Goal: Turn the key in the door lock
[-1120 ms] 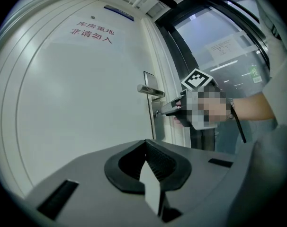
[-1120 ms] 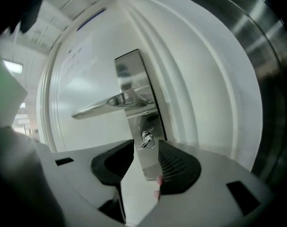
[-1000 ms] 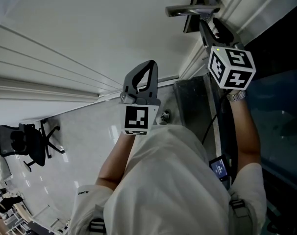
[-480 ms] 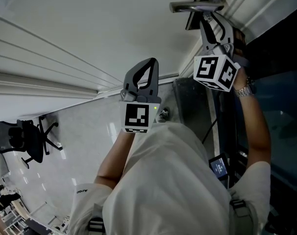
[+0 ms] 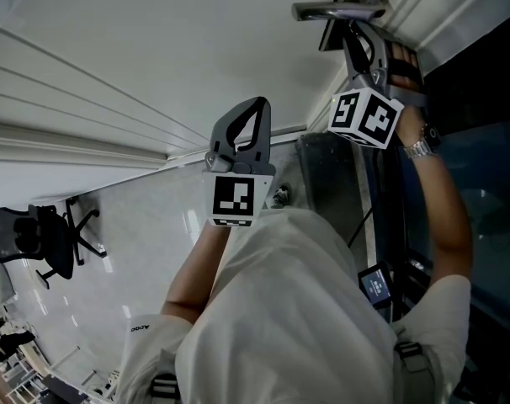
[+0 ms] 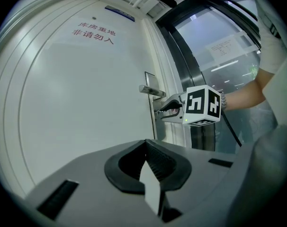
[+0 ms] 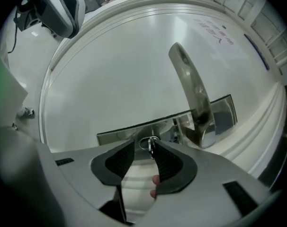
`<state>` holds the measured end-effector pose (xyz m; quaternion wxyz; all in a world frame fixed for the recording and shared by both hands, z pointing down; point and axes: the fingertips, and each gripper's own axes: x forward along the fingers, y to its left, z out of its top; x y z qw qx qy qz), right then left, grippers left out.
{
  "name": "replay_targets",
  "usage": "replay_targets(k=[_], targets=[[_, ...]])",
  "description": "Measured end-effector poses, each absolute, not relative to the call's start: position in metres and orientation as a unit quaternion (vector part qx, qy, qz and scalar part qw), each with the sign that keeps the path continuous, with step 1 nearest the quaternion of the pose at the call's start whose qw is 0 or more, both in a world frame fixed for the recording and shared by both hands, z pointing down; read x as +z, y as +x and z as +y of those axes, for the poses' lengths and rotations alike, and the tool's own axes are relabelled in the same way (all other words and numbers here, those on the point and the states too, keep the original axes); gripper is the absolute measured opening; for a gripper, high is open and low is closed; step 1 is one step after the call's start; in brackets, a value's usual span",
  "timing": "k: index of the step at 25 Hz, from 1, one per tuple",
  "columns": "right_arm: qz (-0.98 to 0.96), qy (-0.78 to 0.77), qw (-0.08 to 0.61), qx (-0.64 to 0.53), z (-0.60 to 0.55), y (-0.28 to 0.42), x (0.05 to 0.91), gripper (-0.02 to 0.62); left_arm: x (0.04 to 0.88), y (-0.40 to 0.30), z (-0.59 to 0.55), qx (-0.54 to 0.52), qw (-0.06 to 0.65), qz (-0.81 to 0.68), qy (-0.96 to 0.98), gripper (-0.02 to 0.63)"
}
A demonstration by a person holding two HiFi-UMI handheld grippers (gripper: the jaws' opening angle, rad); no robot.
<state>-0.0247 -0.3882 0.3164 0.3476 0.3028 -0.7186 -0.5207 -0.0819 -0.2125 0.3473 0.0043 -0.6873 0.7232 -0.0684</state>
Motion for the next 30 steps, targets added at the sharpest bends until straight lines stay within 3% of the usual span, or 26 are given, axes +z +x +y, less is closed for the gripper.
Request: replay_targets(k=[6, 12, 15, 30], targets=[[-0.721, 0.308, 0.345, -0.516, -0.391, -0.028, 0.318, 0.135, 0.347, -0.083, -0.215, -0.069, 0.005, 0.723, -0.687, 0.006], [-0.736, 0.354, 0.303, -0.492, -0.396, -0.027, 0.305, 0.022, 0.346, -0.086, -0.218, -0.069, 0.007, 0.724, -0.687, 0.006], [-0.757, 0.372, 0.285, -0.454, -0.396, -0.026, 0.302, 0.015, 0.347, -0.085, -0.219, -0.070, 0.005, 0.723, -0.687, 0.006], [-0.907, 0.402, 0.119, -0.042, -0.404, -0.020, 0.294, 0.012, 0.350, -0.084, -0.226, -0.073, 0.001, 0.723, -0.687, 0.006]])
